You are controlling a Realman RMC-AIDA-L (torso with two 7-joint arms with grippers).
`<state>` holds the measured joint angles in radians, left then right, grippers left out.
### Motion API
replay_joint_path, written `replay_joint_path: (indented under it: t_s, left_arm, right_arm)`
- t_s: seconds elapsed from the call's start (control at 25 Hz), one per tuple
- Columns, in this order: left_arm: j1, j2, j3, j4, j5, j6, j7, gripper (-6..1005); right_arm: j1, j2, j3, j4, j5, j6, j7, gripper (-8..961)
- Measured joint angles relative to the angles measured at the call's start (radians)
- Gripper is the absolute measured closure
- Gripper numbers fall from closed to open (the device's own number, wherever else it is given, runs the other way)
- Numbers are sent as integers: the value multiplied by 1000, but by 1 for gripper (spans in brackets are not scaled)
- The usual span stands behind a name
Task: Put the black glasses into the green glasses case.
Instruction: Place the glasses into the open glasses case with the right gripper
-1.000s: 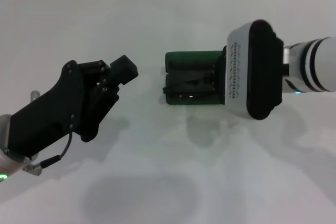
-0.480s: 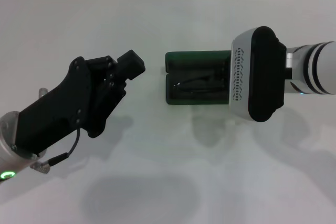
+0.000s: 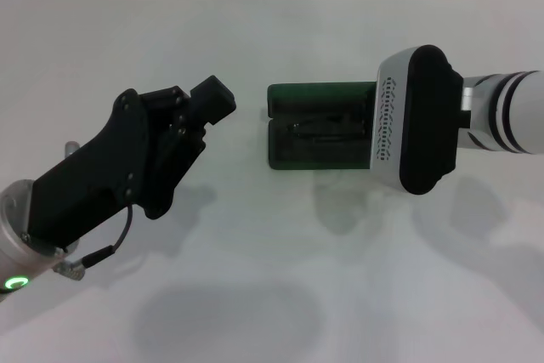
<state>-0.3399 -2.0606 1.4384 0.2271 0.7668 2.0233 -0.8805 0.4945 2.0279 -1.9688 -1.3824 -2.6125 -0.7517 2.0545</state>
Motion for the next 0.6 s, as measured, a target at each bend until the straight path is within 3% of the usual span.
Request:
replay_joint_path:
  t_s: [0.6]
  left_arm:
    - [0,-5,-1,0,0,-2,0,964]
  right_arm:
    - [10,0,-25,42,4,34,3,869]
